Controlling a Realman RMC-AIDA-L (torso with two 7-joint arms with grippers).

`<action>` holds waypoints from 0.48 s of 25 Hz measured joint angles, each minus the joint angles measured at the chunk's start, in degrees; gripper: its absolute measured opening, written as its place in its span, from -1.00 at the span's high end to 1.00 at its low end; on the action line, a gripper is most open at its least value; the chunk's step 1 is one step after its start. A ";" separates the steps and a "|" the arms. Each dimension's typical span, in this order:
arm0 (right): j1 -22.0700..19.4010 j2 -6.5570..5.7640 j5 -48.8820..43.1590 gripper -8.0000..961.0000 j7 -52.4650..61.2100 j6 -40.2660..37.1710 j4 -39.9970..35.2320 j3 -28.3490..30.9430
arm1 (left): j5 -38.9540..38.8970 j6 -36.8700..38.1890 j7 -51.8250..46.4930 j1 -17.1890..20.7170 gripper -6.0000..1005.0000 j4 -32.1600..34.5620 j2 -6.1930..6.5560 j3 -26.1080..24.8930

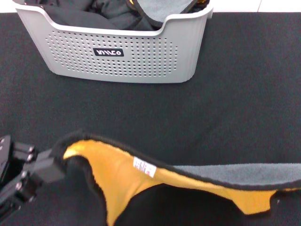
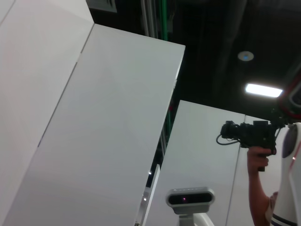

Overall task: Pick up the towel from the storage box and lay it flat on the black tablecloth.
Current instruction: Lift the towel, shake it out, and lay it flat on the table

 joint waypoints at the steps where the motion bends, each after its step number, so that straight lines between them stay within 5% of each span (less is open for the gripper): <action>1: -0.30 0.00 0.26 0.96 0.00 -0.19 0.23 -0.12 | -0.05 0.00 -0.08 1.20 0.98 1.25 -0.01 0.35; 12: -3.62 -0.17 5.28 0.96 0.38 -0.75 -0.62 -3.49 | -3.14 0.02 -0.16 8.28 0.98 7.34 0.37 4.64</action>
